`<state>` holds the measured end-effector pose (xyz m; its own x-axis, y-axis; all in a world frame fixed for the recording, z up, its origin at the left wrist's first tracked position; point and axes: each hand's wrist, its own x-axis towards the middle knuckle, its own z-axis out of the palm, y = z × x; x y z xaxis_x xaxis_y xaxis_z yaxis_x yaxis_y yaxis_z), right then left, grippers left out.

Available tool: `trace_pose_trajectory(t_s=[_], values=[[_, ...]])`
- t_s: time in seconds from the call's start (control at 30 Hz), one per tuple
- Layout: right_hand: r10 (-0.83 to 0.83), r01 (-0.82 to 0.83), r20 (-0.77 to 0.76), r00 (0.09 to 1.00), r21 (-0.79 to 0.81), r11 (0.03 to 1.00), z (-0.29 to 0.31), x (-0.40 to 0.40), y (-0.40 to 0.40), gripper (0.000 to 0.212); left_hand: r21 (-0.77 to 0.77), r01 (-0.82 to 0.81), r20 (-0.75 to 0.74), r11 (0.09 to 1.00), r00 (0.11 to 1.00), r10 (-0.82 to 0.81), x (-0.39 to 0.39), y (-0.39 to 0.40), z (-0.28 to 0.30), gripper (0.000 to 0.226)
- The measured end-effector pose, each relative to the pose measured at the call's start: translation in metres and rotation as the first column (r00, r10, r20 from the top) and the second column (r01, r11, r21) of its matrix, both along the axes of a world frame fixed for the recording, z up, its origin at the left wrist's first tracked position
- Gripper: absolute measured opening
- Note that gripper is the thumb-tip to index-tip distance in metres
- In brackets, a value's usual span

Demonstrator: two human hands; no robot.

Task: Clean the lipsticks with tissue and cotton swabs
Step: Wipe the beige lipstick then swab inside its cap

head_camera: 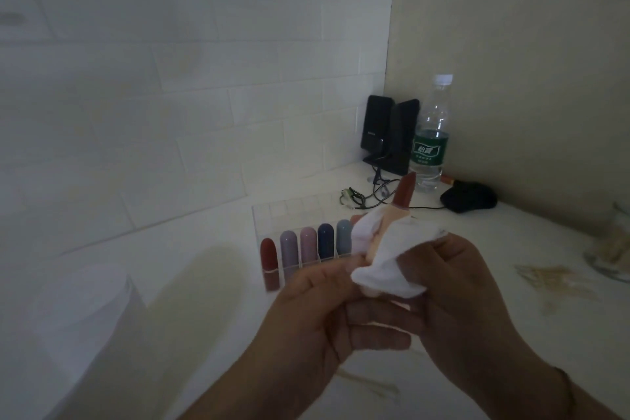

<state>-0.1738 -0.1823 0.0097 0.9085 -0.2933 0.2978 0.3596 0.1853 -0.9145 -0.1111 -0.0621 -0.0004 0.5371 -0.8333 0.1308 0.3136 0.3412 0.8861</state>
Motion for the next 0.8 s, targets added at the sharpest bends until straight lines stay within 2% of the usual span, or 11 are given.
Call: trace_pose_trajectory(t_s=[0.1, 0.17, 0.23, 0.3, 0.37, 0.43, 0.5, 0.57, 0.63, 0.7, 0.8], values=[[-0.012, 0.012, 0.024, 1.000, 0.000, 1.000, 0.001, 0.001, 0.001, 0.028, 0.003, -0.023, -0.044, 1.000, 0.999, 0.023, 0.003, 0.001, -0.004, 0.031], [-0.045, 0.045, 0.052, 0.998, 0.006, 0.999, 0.000, 0.003, 0.004, 0.020, -0.002, -0.059, -0.043, 0.998, 0.997, 0.059, 0.003, 0.002, -0.003, 0.047], [-0.085, 0.084, 0.073, 0.994, 0.010, 0.996, 0.003, 0.004, 0.006, 0.009, 0.025, -0.177, -0.031, 0.984, 0.984, 0.177, 0.001, 0.001, -0.001, 0.041], [-0.150, 0.153, 0.068, 0.986, -0.052, 0.987, 0.004, 0.005, 0.008, 0.013, 0.083, -0.341, 0.091, 0.936, 0.938, 0.334, -0.001, -0.001, 0.002, 0.024], [-0.188, 0.195, 0.077, 0.979, -0.111, 0.974, 0.001, 0.006, 0.008, 0.010, 0.103, -0.570, 0.382, 0.815, 0.779, 0.497, -0.001, -0.002, -0.001, 0.024], [-0.222, 0.235, 0.093, 0.971, -0.164, 0.958, -0.001, 0.006, 0.010, 0.006, 0.002, -0.747, 0.601, 0.665, 0.533, 0.596, -0.004, -0.002, -0.006, 0.023], [-0.255, 0.267, 0.083, 0.963, -0.182, 0.946, -0.002, 0.006, 0.011, 0.006, -0.055, -0.754, 0.670, 0.654, 0.458, 0.584, -0.007, -0.002, -0.009, 0.025], [-0.182, 0.188, 0.054, 0.982, -0.145, 0.972, 0.003, 0.002, 0.010, 0.003, 0.027, -0.577, 0.521, 0.817, 0.705, 0.481, -0.009, 0.000, -0.004, 0.028], [-0.068, 0.070, 0.028, 0.997, -0.083, 0.994, 0.005, -0.001, 0.008, 0.021, 0.078, -0.196, 0.154, 0.977, 0.971, 0.183, -0.006, 0.003, 0.004, 0.036], [-0.021, 0.021, 0.006, 1.000, -0.009, 1.000, 0.003, -0.002, 0.003, 0.026, 0.018, 0.091, -0.042, 0.996, 0.995, -0.090, -0.002, 0.003, 0.005, 0.047], [0.020, -0.019, 0.023, 1.000, -0.050, 0.999, 0.001, 0.000, 0.000, 0.035, -0.042, 0.145, -0.051, 0.989, 0.988, -0.147, 0.006, 0.003, -0.003, 0.047]])
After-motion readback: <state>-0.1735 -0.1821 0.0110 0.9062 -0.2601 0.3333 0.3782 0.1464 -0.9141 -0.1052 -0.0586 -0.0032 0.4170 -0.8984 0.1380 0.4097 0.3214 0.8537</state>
